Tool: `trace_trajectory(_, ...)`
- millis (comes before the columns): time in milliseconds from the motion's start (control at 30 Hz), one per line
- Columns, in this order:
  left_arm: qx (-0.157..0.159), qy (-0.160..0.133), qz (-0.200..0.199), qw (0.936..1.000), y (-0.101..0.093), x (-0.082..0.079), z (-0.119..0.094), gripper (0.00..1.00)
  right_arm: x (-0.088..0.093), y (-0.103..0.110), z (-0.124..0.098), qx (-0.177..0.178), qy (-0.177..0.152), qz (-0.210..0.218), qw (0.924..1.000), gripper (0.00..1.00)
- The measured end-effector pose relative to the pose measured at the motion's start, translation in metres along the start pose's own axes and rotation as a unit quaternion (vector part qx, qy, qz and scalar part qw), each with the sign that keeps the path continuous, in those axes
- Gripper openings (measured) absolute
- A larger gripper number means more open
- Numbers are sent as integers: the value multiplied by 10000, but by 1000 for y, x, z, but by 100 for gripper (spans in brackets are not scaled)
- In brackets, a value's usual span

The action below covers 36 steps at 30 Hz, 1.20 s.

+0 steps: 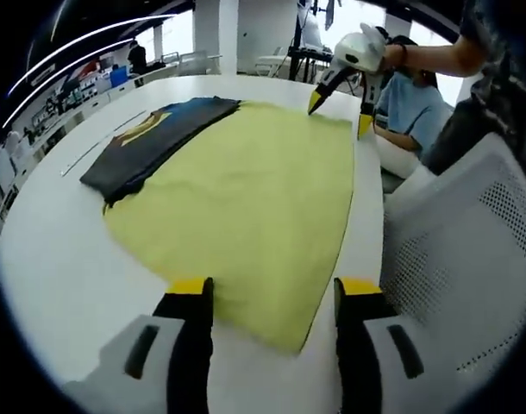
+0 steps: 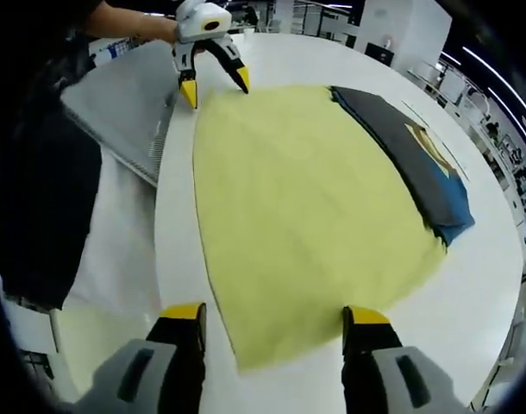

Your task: Fold the garment on the visible template until the final outline fits inside the template.

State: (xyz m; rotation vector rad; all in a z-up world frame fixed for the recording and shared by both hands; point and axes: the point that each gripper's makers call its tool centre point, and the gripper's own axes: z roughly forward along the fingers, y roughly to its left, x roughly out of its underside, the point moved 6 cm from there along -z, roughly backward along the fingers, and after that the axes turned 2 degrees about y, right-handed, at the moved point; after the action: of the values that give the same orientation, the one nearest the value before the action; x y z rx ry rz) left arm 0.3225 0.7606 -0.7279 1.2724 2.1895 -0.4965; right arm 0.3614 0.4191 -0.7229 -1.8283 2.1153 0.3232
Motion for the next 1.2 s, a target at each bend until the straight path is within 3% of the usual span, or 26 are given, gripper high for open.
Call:
trace_trajectory(167, 50, 89, 197, 9998, 0, 2, -3, 48, 1, 1, 1, -94, -3, 52, 9999, 59)
trace_trajectory(367, -34, 274, 383, 9989, 3, 4, -6, 42, 1, -4, 0, -97, 16, 103, 9999, 48)
trace_trajectory(467, -43, 261, 340, 9991, 6, 4, -5, 39, 1, -5, 0, -106, 19, 86, 9999, 45)
trace_trajectory(633, -93, 264, 276, 9992, 8, 3, -6, 33, 0, -4, 0, -141, -25, 41, 9999, 33)
trace_trajectory(767, -293, 296, -42, 9991, 21, 3, -6, 16, 0, -3, 0, -148, -56, 55, 9999, 25)
trace_trajectory(867, -339, 324, -162, 9988, 26, 2, -6, 7, -2, -4, 0, -101, -80, 22, 9999, 13)
trace_trajectory(1033, -365, 385, -106, 9985, 25, 3, -6, 4, -2, -4, 0, -66, -101, 27, 9999, 2)
trace_trajectory(1200, -357, 430, -108, 9984, 21, 5, -9, 2, 2, 1, -2, -227, -48, 42, 9997, 0)
